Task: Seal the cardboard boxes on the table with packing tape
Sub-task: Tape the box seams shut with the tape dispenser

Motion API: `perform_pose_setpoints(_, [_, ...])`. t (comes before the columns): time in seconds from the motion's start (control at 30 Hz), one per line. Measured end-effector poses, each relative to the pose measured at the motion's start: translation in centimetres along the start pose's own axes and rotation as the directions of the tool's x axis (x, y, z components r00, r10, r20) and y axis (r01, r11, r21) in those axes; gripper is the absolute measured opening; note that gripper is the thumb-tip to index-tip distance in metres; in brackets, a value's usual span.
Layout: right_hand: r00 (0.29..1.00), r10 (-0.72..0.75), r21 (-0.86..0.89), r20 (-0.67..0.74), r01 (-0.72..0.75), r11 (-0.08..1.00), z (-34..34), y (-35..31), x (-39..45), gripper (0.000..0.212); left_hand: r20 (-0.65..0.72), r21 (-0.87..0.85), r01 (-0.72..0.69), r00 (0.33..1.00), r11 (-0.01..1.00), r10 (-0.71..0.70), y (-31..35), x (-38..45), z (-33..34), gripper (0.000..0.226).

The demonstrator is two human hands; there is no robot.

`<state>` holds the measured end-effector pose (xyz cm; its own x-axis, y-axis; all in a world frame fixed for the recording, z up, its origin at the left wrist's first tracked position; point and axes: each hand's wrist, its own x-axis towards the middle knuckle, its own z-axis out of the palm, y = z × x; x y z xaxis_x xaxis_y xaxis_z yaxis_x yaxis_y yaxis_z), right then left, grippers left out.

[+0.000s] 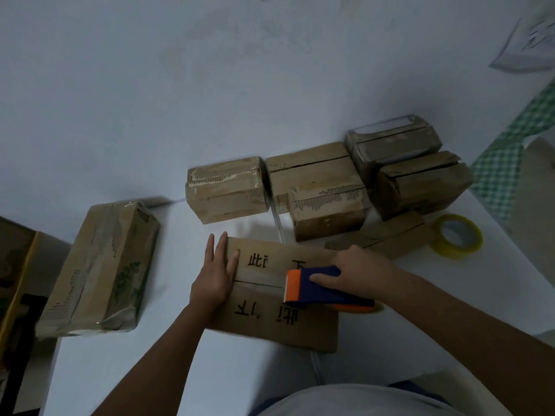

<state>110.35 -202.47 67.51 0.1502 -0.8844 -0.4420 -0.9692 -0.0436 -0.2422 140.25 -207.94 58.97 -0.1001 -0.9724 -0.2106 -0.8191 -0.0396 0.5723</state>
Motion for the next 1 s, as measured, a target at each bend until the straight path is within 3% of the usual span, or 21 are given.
perform_pose_setpoints(0.1, [0.997, 0.051, -0.007, 0.05, -0.051, 0.999, 0.4, 4.0, -1.4, 0.064, 0.0, 0.019, 0.0, 1.0, 1.0, 0.0, -0.3, 0.2, 0.2, 0.063])
perform_pose_setpoints(0.2, [0.999, 0.031, 0.004, 0.009, -0.031, 1.0, 1.1, 5.4, -1.8, 0.065, 0.001, 0.072, 0.008, 1.0, 0.997, -0.008, -0.1, 0.2, 0.2, 0.065])
perform_pose_setpoints(0.33, [0.999, -0.03, -0.014, -0.019, 0.029, 0.999, 1.3, 5.1, -1.6, 0.061, -0.101, 0.376, -0.012, 0.993, 0.926, 0.054, 1.5, -0.8, 0.1, 0.059])
perform_pose_setpoints(0.43, [1.0, -0.008, 0.004, -0.015, 0.008, 1.0, 1.7, 5.0, -1.8, 0.061, -0.008, 0.468, -0.116, 0.991, 0.876, 0.135, 4.1, -3.3, 2.4, 0.059])
perform_pose_setpoints(0.57, [1.0, 0.014, 0.02, -0.023, -0.014, 1.0, 1.8, 3.4, -1.6, 0.058, 0.088, 0.457, -0.063, 0.996, 0.887, 0.025, 4.6, -5.1, 4.6, 0.065])
perform_pose_setpoints(0.9, [0.998, -0.032, 0.148, -0.049, 0.039, 0.988, 1.7, -5.9, 2.7, 0.054, 0.109, 0.533, -0.067, 0.994, 0.844, 0.01, -0.9, 1.8, -3.7, 0.069])
perform_pose_setpoints(1.0, [0.998, -0.022, 0.157, -0.052, 0.03, 0.987, 1.9, -5.8, 3.0, 0.054, 0.098, 0.416, -0.047, 0.995, 0.908, 0.007, 0.2, 1.4, -2.0, 0.063])
